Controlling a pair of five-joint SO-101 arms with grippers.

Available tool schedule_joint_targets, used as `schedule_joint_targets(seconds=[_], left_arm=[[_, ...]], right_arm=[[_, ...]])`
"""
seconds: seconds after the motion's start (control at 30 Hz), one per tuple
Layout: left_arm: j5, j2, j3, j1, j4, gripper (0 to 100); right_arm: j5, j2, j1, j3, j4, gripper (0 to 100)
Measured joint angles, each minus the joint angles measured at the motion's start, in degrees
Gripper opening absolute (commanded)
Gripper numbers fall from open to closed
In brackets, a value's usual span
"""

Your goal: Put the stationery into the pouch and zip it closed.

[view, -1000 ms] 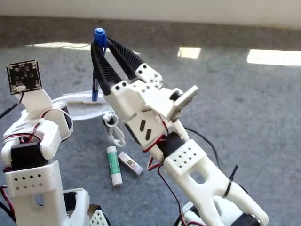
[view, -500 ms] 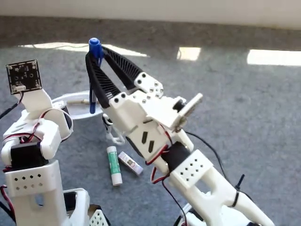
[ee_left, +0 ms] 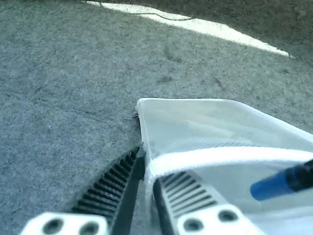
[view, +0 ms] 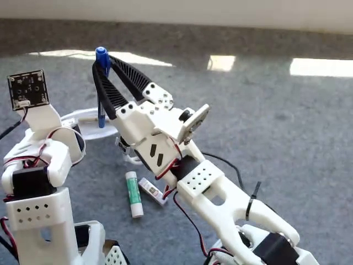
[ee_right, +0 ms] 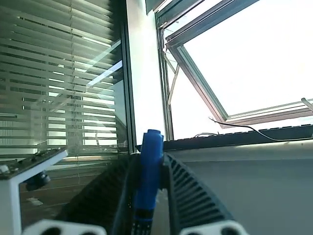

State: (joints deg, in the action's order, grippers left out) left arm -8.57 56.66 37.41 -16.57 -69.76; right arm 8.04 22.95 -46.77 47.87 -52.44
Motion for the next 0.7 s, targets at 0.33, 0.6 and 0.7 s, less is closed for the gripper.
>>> schedule_joint_targets(seconds=[0.33,0.6,0.7], left_arm=[[0.0,-0.1,0.1,0.2,0.0,1],[-0.1,-0.1,0.1,0.2,0.0,1],[-0.1,-0.1,0.1,0.2,0.0,1]], right_arm=[[-1.1,3.0,0.3,11.5,-3.0,0.4],[-6.9,10.6,0.3,22.9,-2.6,0.4],[-7.0,13.9,0.3,27.2,-2.5,0.4]])
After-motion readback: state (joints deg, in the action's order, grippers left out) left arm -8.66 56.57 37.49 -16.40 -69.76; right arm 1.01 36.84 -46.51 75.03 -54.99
